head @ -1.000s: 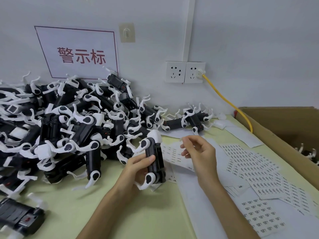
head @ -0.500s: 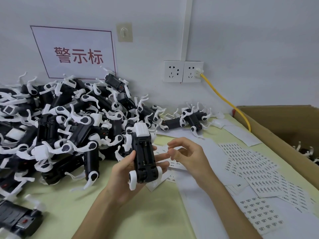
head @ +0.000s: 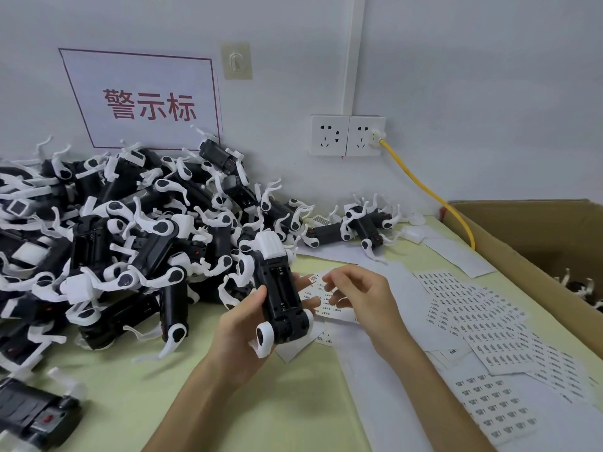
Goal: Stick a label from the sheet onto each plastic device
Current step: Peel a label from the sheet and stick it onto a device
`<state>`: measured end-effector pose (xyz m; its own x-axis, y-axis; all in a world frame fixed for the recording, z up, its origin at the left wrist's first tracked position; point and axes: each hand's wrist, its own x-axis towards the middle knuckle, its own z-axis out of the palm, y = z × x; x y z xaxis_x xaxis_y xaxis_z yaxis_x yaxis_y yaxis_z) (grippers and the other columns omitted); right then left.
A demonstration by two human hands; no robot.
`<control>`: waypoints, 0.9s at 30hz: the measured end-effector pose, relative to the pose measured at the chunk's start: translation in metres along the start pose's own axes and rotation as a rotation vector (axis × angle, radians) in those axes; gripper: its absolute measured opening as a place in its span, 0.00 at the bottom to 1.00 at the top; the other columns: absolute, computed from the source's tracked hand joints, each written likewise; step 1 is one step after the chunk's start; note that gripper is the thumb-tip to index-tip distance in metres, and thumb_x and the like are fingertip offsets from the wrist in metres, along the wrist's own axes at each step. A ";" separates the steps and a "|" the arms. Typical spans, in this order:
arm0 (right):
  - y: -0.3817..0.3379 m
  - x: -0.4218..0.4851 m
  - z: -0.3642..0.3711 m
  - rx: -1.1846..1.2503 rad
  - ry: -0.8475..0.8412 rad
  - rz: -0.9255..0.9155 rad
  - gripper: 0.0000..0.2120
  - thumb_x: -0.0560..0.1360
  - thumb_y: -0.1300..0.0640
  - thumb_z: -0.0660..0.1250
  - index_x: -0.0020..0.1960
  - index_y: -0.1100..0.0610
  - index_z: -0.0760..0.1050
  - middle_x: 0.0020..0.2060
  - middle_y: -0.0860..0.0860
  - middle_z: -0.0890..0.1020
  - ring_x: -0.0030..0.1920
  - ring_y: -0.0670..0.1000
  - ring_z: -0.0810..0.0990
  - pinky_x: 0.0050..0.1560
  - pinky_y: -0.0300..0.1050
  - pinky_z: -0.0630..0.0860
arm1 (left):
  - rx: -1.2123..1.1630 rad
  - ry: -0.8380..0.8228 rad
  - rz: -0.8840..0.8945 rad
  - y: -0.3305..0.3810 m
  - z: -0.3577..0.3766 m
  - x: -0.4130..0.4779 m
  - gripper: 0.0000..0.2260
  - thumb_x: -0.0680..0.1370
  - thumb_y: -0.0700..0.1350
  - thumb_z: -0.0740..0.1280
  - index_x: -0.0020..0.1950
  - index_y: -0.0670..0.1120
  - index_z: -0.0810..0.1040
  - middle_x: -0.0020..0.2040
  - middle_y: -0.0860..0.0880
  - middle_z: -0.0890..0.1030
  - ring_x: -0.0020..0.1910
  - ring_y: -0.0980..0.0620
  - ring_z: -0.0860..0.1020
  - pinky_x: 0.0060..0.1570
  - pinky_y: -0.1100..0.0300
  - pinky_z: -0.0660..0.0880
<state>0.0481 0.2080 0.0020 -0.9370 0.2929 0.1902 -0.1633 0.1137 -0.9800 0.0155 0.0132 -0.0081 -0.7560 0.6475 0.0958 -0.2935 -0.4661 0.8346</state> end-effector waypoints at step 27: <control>-0.002 -0.001 0.003 0.323 -0.136 0.405 0.10 0.75 0.56 0.72 0.36 0.52 0.85 0.34 0.48 0.80 0.31 0.45 0.76 0.36 0.36 0.75 | 0.529 0.099 0.178 -0.013 0.005 0.001 0.17 0.66 0.53 0.76 0.52 0.49 0.84 0.50 0.39 0.85 0.53 0.41 0.84 0.50 0.56 0.79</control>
<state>0.0486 0.2041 0.0035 -0.9727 0.1247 -0.1957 0.1533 -0.2875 -0.9454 0.0218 0.0231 -0.0160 -0.8260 0.5149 0.2293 0.1568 -0.1808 0.9709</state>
